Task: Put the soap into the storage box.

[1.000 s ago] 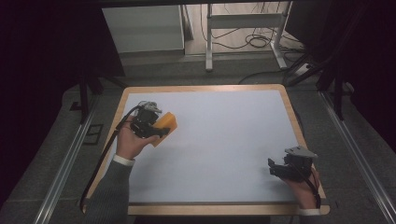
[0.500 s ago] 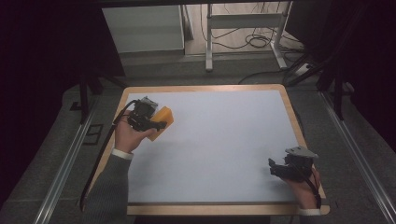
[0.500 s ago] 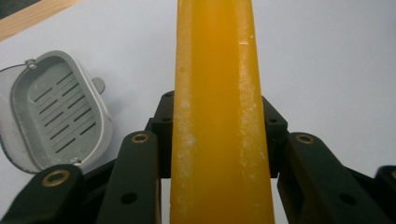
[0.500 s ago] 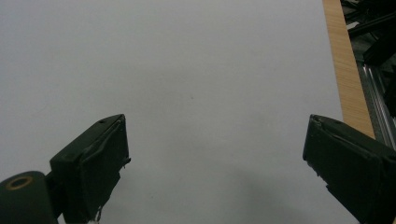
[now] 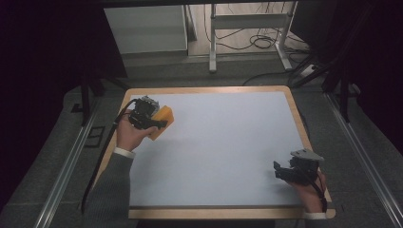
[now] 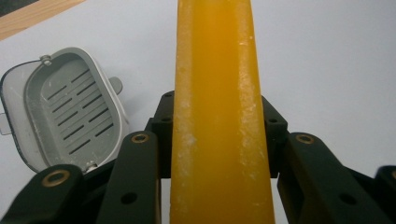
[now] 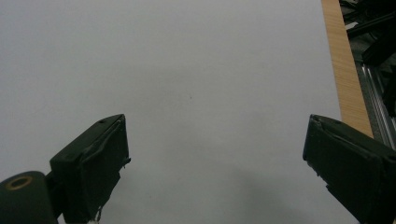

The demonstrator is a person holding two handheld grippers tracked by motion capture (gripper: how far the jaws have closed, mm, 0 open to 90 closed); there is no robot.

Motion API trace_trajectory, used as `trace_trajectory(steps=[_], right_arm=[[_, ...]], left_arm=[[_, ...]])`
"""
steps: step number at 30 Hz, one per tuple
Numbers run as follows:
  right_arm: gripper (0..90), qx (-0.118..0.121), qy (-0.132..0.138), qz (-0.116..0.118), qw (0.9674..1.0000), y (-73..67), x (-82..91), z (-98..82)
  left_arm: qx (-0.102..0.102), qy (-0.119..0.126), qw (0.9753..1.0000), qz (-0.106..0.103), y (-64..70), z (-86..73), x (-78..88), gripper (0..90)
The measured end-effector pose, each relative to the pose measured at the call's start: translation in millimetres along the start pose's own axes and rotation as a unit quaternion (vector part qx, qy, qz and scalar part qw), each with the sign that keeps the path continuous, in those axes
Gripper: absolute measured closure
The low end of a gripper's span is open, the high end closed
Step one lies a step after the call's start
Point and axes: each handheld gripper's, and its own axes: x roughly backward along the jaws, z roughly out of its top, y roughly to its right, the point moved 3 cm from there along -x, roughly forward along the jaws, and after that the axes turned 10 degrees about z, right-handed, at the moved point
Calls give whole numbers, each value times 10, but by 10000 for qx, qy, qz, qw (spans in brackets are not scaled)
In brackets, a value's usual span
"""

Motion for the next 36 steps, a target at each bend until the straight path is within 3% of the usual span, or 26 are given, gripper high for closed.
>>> trace_trajectory(steps=[17, 36], right_arm=[[68, 9, -22, -2, 10000, 4, -7, -5], [68, -9, -18, -18, 10000, 13, -6, -11]], left_arm=[[306, -74, 9994, 107, -225, 33, -96, 605], [794, -233, 9965, 139, -552, 62, -286, 605]])
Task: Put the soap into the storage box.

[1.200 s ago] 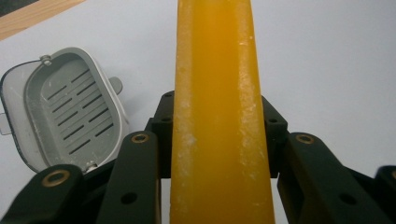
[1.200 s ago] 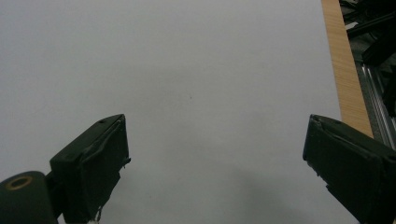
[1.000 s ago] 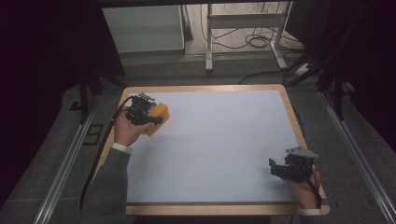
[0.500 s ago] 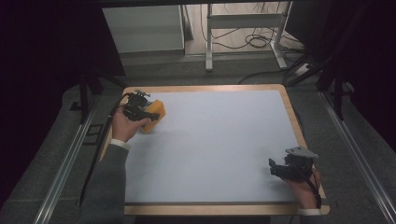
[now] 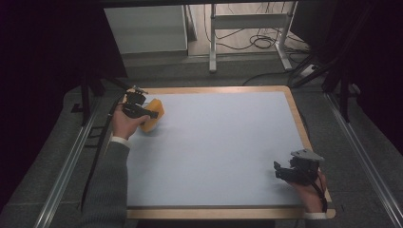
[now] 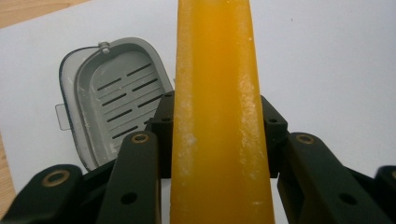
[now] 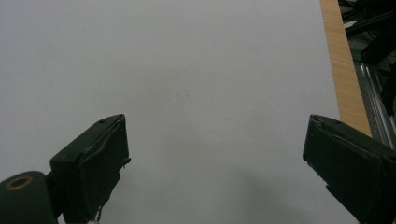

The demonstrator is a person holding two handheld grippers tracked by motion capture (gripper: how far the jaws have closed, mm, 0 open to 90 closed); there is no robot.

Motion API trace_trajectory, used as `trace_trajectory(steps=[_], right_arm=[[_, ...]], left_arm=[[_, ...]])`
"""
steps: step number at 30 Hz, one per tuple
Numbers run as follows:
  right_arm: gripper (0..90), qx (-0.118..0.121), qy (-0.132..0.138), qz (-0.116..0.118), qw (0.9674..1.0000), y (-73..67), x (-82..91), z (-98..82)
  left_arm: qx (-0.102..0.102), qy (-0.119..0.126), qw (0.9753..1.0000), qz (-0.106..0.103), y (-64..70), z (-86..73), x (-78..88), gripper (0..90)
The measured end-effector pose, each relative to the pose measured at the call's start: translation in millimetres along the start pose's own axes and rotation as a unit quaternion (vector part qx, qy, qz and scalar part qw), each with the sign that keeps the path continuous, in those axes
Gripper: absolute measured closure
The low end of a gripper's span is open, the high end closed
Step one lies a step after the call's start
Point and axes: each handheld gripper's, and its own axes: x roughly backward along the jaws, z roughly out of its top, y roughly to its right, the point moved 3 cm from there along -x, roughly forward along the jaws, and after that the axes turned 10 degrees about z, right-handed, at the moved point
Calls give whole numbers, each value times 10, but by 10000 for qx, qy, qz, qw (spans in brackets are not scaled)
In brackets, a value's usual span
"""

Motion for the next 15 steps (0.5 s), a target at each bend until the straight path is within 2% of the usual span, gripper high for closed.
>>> trace_trajectory(steps=[7, 15], right_arm=[[69, -8, -6, -2, 10000, 6, -2, -4], [69, -3, -11, -5, 10000, 12, -6, -8]], left_arm=[[162, -47, 9998, 70, -111, 24, -81, 605], [345, -102, 9993, 40, -190, 97, -186, 605]])
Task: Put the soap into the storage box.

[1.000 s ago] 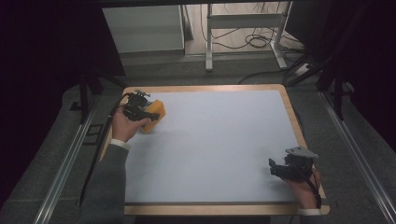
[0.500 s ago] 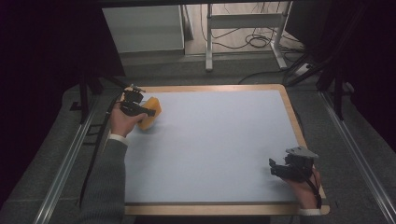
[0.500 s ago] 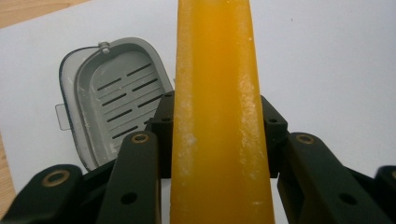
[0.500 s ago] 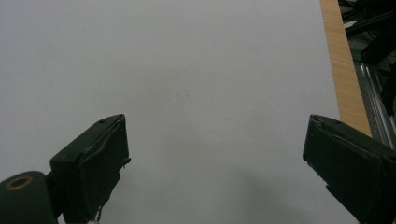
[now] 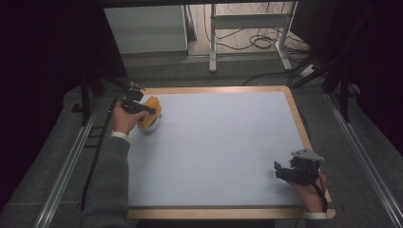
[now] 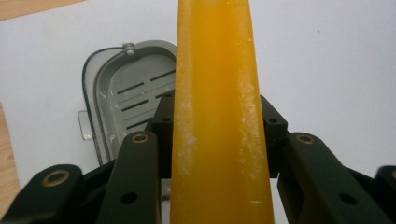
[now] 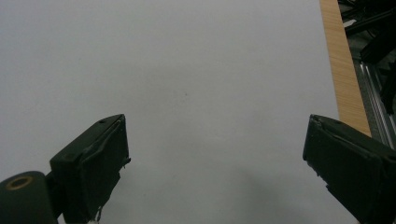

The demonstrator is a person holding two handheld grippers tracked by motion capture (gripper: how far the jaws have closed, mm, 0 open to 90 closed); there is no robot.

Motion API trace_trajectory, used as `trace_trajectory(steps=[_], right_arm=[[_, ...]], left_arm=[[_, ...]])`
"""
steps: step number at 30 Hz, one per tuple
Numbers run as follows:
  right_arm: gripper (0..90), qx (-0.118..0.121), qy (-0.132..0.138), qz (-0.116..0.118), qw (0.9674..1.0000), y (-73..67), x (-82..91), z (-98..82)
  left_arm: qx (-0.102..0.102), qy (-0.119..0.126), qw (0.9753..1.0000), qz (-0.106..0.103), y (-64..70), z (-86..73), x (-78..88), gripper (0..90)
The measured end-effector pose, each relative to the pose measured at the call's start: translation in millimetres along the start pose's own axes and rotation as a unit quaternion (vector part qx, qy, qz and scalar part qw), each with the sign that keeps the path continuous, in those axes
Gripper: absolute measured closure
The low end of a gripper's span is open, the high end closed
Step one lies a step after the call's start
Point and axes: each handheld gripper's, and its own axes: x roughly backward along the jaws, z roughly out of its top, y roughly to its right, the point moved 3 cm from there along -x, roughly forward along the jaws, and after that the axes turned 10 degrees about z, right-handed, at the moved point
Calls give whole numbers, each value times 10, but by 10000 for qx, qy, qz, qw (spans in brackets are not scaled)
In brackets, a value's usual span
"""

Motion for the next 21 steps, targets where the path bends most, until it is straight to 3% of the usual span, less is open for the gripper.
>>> trace_trajectory(steps=[4, 21], right_arm=[[68, -2, 1, -10, 10000, 11, -1, -4], [69, -48, -5, -15, 10000, 44, 3, -23]], left_arm=[[158, 58, 9999, -37, -48, 37, -39, 605], [585, 6, 9978, 321, -207, 66, -249, 605]])
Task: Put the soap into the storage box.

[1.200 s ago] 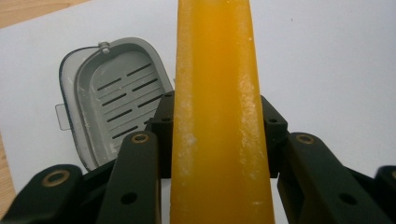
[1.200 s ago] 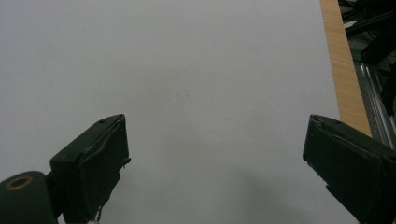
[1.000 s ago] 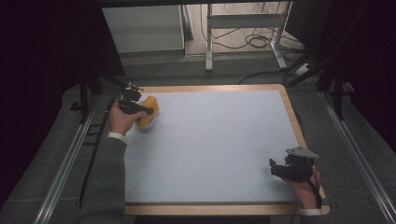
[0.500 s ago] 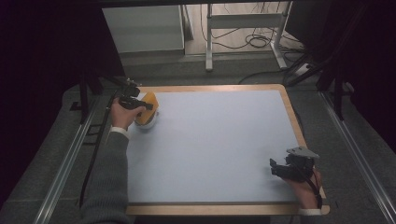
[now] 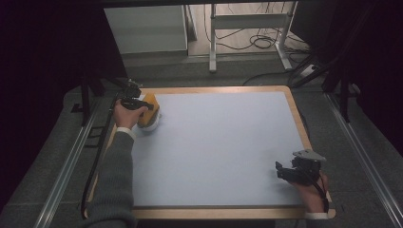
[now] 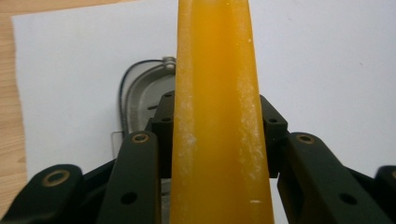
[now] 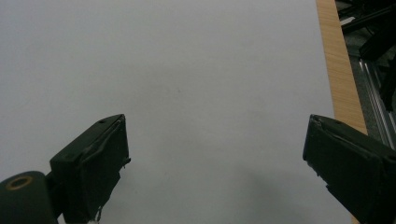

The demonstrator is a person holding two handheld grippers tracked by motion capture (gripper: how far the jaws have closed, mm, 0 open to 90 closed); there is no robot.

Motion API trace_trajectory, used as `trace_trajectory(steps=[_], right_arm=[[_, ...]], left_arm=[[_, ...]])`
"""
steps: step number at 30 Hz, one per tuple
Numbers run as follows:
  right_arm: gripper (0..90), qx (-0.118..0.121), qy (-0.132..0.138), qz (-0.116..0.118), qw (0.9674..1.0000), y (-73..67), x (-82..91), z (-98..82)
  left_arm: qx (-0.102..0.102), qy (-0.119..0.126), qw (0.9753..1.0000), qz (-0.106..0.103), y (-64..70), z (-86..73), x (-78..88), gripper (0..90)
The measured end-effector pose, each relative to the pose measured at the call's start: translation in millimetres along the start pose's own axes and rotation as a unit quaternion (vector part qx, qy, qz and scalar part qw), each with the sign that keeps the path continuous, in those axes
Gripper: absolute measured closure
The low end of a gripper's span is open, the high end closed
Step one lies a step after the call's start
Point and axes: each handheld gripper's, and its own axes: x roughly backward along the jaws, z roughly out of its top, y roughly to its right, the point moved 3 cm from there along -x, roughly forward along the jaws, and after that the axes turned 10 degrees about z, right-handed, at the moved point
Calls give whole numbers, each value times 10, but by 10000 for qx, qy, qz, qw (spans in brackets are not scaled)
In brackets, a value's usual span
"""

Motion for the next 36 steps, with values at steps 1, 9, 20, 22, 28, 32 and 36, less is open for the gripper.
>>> trace_trajectory(steps=[1, 9, 20, 22, 28, 32, 36], right_arm=[[68, 4, -2, 2, 10000, -1, 1, -1], [69, 11, -19, -20, 10000, -6, -7, -4], [69, 42, -31, -14, 10000, -10, -5, -8], [68, 47, -39, -17, 10000, -9, -11, -9], [69, 87, -57, -13, 9999, -37, -36, 3], [69, 114, -69, 6, 9999, -56, -40, 11], [68, 104, -53, 6, 9999, -55, -33, 12]], left_arm=[[11, -11, 10000, 29, -5, -1, -14, 604], [296, 186, 9994, -70, -45, -51, -117, 587], [194, 445, 9978, 446, -61, -111, 88, 215], [161, 494, 9977, 425, -86, -131, 147, 189], [-106, 692, 9972, 275, -62, -214, 360, 188], [-266, 798, 9965, -4, 26, -294, 490, 186], [-445, 901, 9947, -214, 116, -408, 606, 188]])
